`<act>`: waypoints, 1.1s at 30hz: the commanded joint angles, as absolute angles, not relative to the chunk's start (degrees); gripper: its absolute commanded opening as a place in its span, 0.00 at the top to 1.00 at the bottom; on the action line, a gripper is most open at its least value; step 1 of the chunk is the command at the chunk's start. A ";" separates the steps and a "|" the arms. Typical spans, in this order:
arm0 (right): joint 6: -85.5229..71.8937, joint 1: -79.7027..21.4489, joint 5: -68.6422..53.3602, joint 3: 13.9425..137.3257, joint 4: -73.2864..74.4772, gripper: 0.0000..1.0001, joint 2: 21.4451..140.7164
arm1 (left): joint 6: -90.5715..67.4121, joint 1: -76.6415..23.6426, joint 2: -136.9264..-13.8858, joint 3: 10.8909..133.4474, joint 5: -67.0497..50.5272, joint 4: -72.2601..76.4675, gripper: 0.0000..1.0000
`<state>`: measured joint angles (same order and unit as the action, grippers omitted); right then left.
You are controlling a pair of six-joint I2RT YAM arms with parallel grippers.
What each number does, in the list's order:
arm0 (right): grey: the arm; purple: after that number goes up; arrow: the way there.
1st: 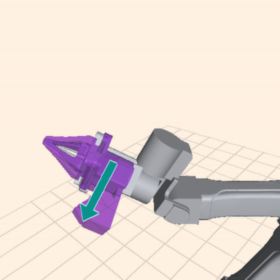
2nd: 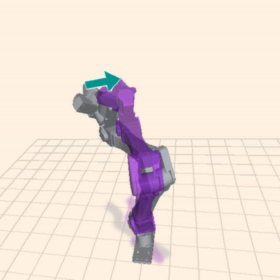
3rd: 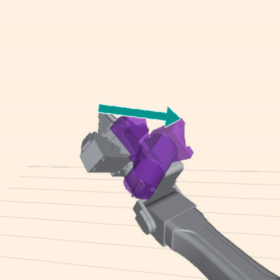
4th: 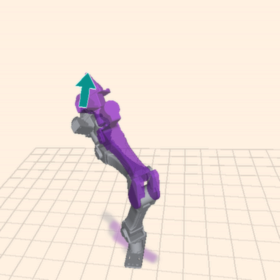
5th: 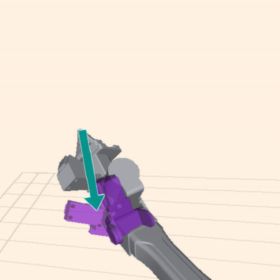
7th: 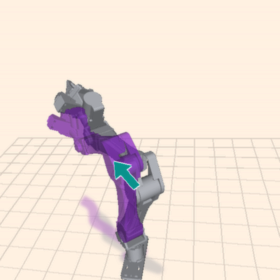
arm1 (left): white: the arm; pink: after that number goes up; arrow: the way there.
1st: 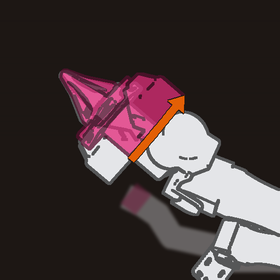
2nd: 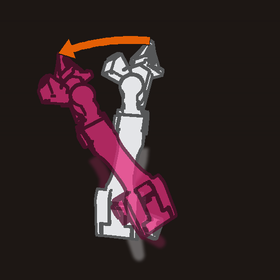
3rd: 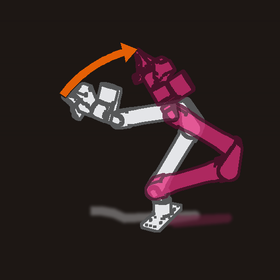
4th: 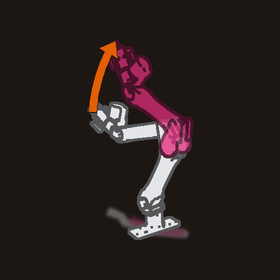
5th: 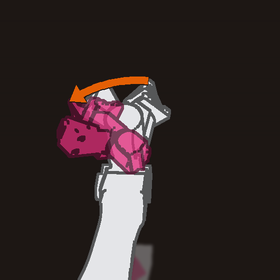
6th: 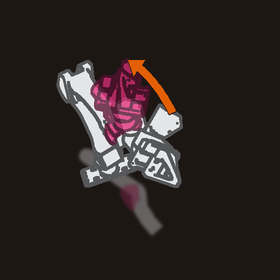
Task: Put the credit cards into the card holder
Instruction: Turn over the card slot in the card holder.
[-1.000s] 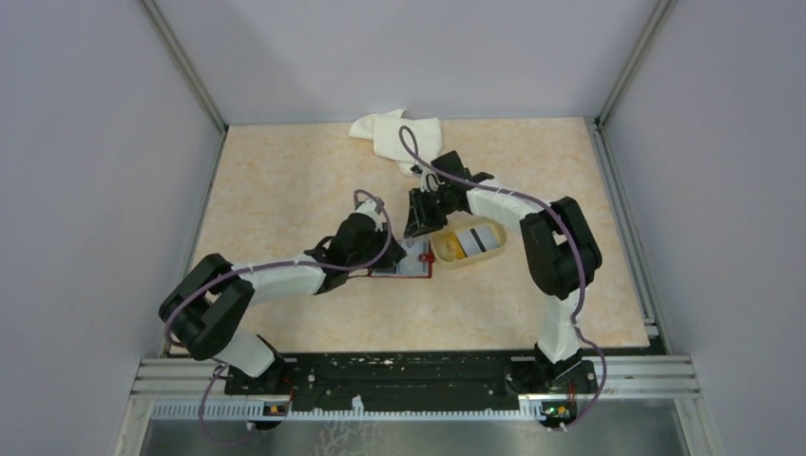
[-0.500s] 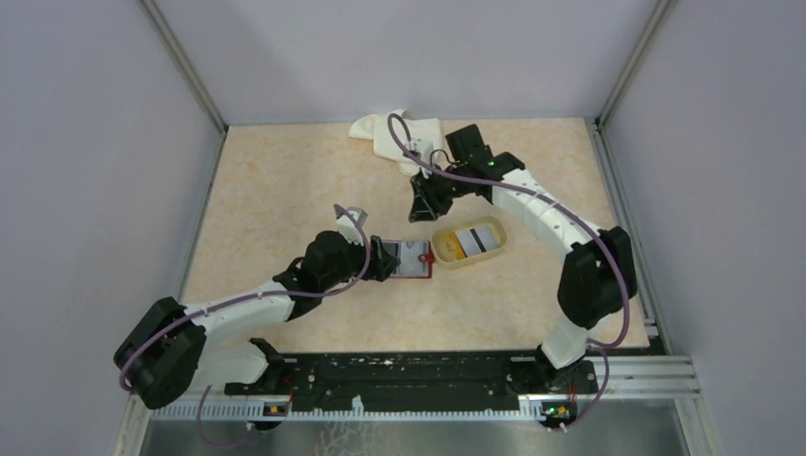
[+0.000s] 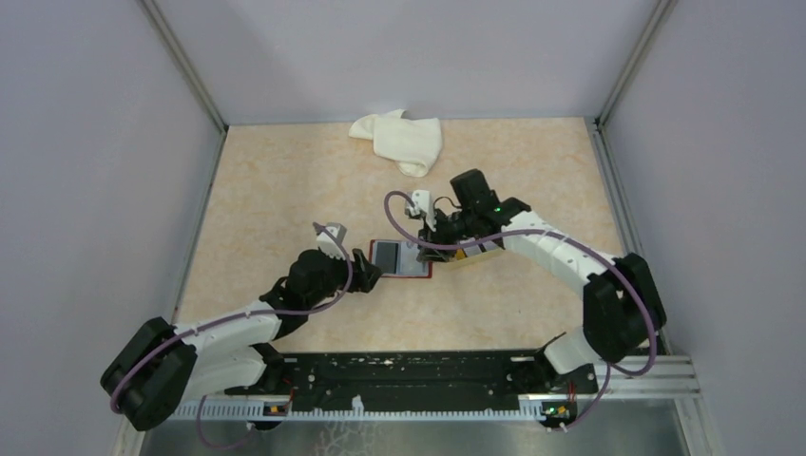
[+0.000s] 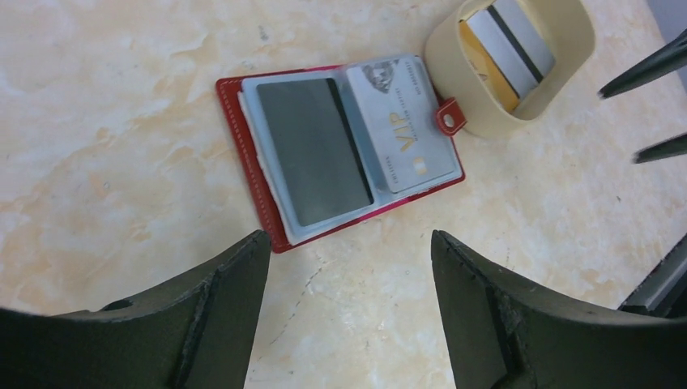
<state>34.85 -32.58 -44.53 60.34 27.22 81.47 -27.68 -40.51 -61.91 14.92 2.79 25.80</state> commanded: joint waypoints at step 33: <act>24.09 -33.20 2.78 69.62 28.38 1.00 96.70 | -36.92 -39.83 -61.17 14.59 2.59 26.47 0.26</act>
<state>23.51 -34.20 7.25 67.55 27.94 101.10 -36.45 -40.12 -61.01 12.10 5.26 25.69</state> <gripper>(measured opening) 0.004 0.736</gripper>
